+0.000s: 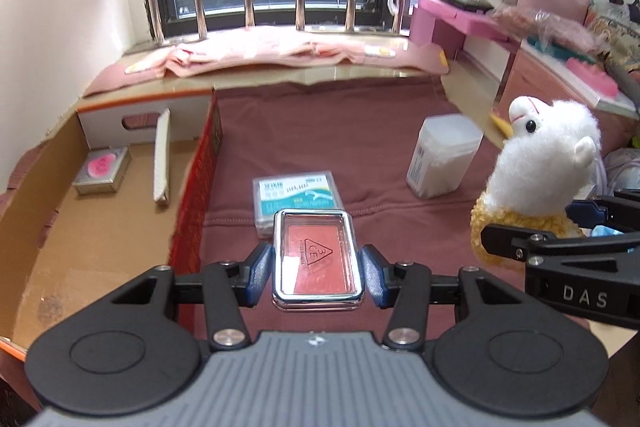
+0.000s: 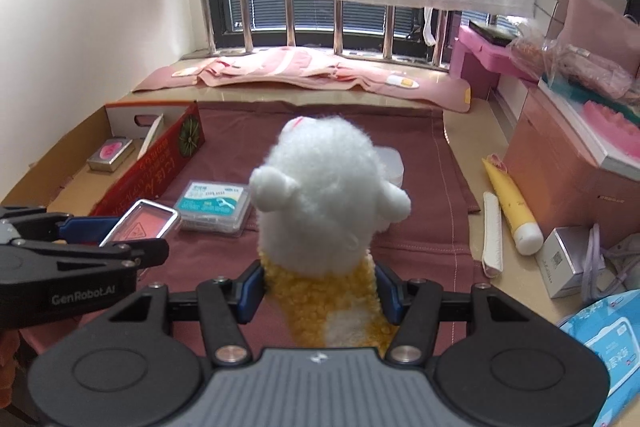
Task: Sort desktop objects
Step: 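Lift the red compact and alpaca plush and carry both over the cardboard box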
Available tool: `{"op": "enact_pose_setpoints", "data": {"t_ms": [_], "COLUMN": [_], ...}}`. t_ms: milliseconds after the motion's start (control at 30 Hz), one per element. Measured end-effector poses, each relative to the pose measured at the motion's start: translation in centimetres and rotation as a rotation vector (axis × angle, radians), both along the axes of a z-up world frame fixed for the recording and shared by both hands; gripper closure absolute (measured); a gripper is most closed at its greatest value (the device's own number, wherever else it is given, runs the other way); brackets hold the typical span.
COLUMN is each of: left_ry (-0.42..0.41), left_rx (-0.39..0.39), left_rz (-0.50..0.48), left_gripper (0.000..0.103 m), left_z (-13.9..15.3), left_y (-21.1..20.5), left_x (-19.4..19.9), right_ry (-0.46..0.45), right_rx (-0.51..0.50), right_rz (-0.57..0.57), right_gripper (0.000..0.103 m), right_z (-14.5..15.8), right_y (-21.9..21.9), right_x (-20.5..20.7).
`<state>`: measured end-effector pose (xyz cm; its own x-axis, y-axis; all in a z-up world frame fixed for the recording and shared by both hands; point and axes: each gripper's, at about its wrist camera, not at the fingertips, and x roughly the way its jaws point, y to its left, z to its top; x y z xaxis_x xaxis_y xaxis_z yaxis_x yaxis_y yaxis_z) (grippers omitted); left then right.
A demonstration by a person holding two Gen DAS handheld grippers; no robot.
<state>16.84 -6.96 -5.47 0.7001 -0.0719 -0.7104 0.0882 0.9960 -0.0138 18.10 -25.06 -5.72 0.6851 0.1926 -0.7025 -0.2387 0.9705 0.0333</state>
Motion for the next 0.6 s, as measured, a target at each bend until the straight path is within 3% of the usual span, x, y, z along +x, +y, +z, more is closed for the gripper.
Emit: {"op": "enact_pose_setpoints", "data": {"t_ms": [333, 600], "left_ry": [-0.072, -0.109], "left_rx": [-0.025, -0.039], "left_rz": [0.001, 0.031], "left_gripper": [0.053, 0.053], "left_z": [4.0, 5.7], "left_y": [1.5, 3.7], "left_x": [-2.4, -4.5], "right_ry": [-0.059, -0.079], "right_rx": [0.006, 0.016], "right_rz": [-0.007, 0.015], "right_gripper": [0.047, 0.047], "right_z": [4.1, 5.4], "right_y": [1.6, 3.5], "right_x": [-1.8, -3.5]}}
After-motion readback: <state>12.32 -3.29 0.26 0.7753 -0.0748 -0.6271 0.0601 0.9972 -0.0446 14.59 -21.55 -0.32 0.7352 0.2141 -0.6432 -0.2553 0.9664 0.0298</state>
